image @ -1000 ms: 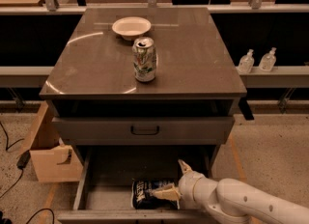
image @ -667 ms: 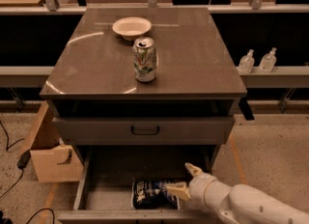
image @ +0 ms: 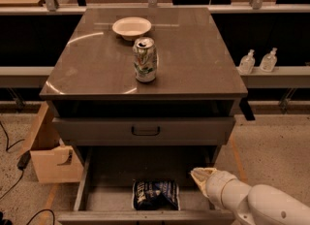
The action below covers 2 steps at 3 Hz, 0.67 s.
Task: Place blue chip bag into middle drawer
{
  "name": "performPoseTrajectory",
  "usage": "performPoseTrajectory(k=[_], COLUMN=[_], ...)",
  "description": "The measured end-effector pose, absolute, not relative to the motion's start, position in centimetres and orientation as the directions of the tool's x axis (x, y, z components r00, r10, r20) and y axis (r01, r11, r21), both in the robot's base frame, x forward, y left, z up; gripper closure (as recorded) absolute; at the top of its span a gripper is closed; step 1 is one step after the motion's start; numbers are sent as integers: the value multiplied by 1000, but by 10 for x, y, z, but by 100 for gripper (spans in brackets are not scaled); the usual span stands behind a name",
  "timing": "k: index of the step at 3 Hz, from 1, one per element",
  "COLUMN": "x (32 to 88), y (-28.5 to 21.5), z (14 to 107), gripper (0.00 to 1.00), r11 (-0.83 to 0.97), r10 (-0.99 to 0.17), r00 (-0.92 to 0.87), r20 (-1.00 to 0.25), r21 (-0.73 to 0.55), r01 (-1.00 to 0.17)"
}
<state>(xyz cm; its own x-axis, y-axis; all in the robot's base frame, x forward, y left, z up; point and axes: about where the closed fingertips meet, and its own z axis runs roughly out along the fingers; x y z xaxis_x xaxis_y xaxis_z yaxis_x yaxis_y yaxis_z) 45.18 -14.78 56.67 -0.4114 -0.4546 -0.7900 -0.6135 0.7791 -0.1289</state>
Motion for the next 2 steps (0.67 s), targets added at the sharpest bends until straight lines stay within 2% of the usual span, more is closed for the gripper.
performPoseTrajectory(k=[1, 2], x=[452, 452], y=[-147, -147], z=[566, 566], gripper=[100, 100], r11=[778, 778], r10=[-454, -454], r00=[-411, -411], r20=[-790, -790], r21=[-127, -127], r01=[-615, -615])
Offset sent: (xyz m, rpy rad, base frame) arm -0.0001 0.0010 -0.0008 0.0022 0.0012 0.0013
